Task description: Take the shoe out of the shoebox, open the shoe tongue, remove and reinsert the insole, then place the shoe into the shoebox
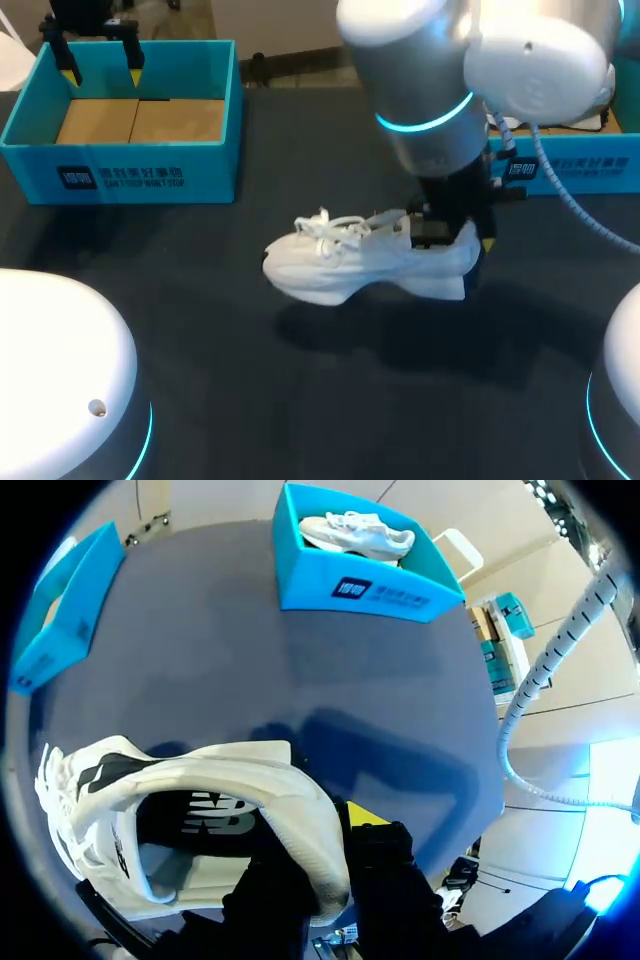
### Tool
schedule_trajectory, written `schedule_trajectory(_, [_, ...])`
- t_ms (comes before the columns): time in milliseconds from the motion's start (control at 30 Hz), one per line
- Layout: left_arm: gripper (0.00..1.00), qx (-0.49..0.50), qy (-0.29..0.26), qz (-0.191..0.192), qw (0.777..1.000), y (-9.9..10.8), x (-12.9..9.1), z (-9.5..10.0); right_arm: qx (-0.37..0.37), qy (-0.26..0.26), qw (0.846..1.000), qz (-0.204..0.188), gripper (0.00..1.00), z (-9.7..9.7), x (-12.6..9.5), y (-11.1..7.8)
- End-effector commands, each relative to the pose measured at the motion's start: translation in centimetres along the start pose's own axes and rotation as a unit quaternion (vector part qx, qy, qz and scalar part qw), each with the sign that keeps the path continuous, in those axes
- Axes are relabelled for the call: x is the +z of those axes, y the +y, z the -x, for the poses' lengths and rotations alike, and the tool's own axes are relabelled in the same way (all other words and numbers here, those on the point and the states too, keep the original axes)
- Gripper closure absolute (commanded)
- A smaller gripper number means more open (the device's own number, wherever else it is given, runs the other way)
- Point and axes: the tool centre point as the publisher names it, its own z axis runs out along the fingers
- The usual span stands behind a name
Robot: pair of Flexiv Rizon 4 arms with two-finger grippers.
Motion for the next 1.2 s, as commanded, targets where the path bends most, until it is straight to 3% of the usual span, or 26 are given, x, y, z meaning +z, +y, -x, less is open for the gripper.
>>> schedule_trajectory(33, [0.0, 0.0, 0.0, 0.0, 1.0, 0.0, 0.0, 0.0, -0.006, -0.026, 1.0, 0.003, 1.0, -2.0, 1.4, -0.3])
schedule_trajectory(433, [0.0, 0.0, 0.0, 0.0, 1.0, 0.0, 0.0, 0.0, -0.002, 0.006, 1.0, 0.026, 1.0, -6.5, 5.5, 0.6])
schedule_trajectory(767, [0.0, 0.0, 0.0, 0.0, 1.0, 0.0, 0.0, 0.0, -0.009, 0.01, 0.999, 0.03, 1.0, -9.1, 9.4, 0.5])
schedule_trajectory(1200, [0.0, 0.0, 0.0, 0.0, 1.0, 0.0, 0.0, 0.0, -0.021, 0.013, 0.999, 0.047, 1.0, -10.9, 11.0, 0.9])
